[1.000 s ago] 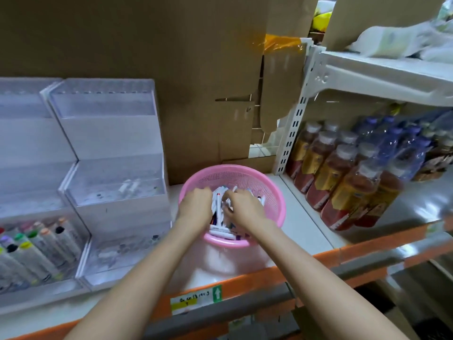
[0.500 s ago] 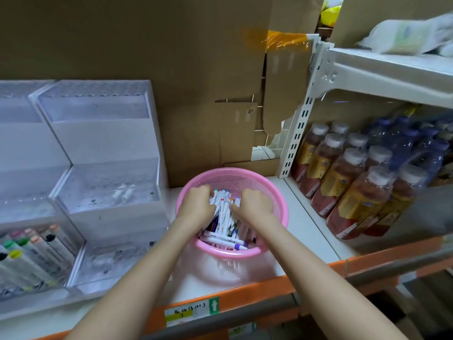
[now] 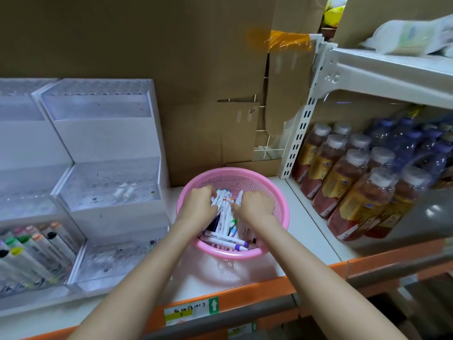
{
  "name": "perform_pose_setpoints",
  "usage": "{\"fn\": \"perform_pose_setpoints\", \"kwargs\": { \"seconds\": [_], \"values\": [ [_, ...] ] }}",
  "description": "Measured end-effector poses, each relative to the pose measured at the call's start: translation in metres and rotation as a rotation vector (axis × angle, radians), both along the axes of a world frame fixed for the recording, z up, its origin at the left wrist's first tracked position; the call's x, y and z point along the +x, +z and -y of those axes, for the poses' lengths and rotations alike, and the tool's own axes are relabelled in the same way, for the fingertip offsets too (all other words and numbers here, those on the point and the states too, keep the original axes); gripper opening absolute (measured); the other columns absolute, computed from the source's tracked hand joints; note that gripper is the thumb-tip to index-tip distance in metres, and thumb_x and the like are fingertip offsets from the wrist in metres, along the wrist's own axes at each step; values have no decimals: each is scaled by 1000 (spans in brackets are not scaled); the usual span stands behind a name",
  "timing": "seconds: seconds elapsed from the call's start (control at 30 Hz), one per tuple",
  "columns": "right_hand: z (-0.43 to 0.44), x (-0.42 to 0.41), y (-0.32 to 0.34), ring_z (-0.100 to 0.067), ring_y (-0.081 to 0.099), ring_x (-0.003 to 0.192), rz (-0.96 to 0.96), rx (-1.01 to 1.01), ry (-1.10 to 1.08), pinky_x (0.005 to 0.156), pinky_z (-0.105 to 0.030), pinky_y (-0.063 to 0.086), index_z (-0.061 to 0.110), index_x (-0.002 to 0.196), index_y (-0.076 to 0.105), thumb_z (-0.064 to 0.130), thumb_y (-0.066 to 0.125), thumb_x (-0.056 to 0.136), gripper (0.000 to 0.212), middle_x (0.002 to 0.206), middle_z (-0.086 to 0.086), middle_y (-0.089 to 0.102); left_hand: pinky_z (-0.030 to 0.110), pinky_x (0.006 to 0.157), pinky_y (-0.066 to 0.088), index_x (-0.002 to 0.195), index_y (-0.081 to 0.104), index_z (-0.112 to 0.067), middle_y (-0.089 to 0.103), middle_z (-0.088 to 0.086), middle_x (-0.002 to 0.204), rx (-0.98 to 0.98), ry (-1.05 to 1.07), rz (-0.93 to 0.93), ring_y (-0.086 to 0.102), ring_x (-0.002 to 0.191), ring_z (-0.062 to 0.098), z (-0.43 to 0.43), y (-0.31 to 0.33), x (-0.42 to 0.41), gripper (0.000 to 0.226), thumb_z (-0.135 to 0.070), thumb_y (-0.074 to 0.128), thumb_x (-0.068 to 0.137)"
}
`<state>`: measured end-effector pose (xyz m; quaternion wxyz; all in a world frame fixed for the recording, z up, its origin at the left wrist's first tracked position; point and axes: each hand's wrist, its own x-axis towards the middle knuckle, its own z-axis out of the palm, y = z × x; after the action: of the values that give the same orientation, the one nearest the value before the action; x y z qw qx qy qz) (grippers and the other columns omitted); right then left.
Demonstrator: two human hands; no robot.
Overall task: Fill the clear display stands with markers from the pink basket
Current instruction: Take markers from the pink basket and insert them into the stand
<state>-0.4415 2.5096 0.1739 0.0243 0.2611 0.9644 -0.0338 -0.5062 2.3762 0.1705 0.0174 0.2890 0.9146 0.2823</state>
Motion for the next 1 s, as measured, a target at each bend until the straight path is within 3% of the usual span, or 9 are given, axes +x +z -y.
{"fn": "perform_pose_setpoints", "kwargs": {
  "seconds": [0.13, 0.3, 0.37, 0.47, 0.53, 0.67, 0.77, 0.87, 1.0],
  "values": [
    [3, 4, 3, -24, 49, 80, -127, -113, 3, 69, -34, 37, 16, 64, 39, 51, 52, 92, 47, 79, -4, 54, 26, 69, 47, 115, 62, -12, 68, 5, 101, 15, 3, 8, 61, 87, 17, 0, -1, 0, 35, -9, 59, 80],
    [7, 4, 7, -23, 45, 92, -249, -160, 43, 86, -39, 38, 21, 55, 36, 43, 55, 88, 43, 85, -2, 50, 25, 68, 43, 114, 61, -12, 68, 4, 99, 53, 11, 8, 60, 87, 18, 0, 0, 0, 32, -11, 59, 82],
    [6, 4, 6, -22, 48, 84, -294, -188, 39, 77, -36, 40, 20, 54, 36, 40, 54, 89, 45, 76, 0, 49, 27, 68, 44, 117, 59, -12, 68, 4, 96, 78, 24, 12, 60, 85, 18, 1, 2, 0, 34, -13, 59, 83],
    [4, 4, 4, -22, 49, 60, -365, -382, 23, 52, -30, 31, 17, 59, 44, 35, 56, 92, 40, 58, -1, 49, 33, 74, 50, 128, 52, -13, 67, 3, 90, 133, 44, -19, 62, 84, 21, 2, 5, 1, 48, -14, 61, 81],
    [4, 4, 4, -21, 52, 60, -408, -495, 63, 53, -31, 32, 16, 63, 48, 34, 55, 95, 38, 61, -2, 55, 36, 74, 51, 132, 48, -16, 63, -2, 90, 212, 9, -46, 61, 79, 20, 3, 9, 4, 53, -13, 61, 81],
    [4, 7, 7, -23, 62, 78, -456, -575, 133, 71, -39, 48, 10, 89, 62, 32, 54, 97, 25, 82, -5, 66, 22, 67, 44, 138, 46, -23, 58, -8, 100, 347, -92, -116, 54, 68, 5, 7, 16, 14, 59, -12, 62, 82],
    [7, 13, 9, -21, 66, 86, -520, -662, 163, 79, -46, 54, 11, 110, 65, 25, 59, 95, 22, 99, -6, 70, 30, 70, 53, 133, 52, -23, 63, -10, 107, 425, -130, -148, 61, 74, 11, 11, 19, 19, 55, -11, 65, 81],
    [13, 22, 15, -21, 69, 79, -622, -756, 199, 68, -46, 59, 13, 118, 62, 17, 60, 94, 24, 98, -8, 69, 30, 69, 54, 131, 51, -23, 63, -7, 103, 497, -142, -160, 63, 78, 12, 17, 25, 28, 54, -7, 67, 81],
    [30, 30, 27, -16, 68, 66, -814, -764, 267, 61, -41, 59, 24, 118, 59, 15, 59, 94, 26, 79, 2, 69, 20, 72, 54, 134, 48, -26, 62, -3, 100, 586, -160, -195, 64, 80, 9, 30, 39, 40, 60, -2, 65, 82]
  ]
}}
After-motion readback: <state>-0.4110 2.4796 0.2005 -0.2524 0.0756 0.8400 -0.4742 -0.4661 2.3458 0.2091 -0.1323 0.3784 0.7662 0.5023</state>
